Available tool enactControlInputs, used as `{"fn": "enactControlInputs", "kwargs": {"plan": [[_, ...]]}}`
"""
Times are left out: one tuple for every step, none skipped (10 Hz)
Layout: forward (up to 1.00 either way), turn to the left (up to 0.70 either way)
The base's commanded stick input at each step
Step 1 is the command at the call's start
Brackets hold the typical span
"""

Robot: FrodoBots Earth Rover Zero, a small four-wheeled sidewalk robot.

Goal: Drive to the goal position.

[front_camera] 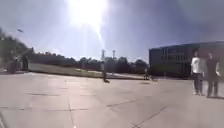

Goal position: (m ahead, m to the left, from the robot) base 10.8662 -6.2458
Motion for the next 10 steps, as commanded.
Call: {"fn": "enactControlInputs", "kwargs": {"plan": [[0.05,-0.7],[0.05,0.0],[0.04,0.0],[0.05,0.0],[0.05,0.0],[0.04,0.0],[0.04,0.0],[0.04,0.0],[0.04,0.0],[0.05,0.0]]}}
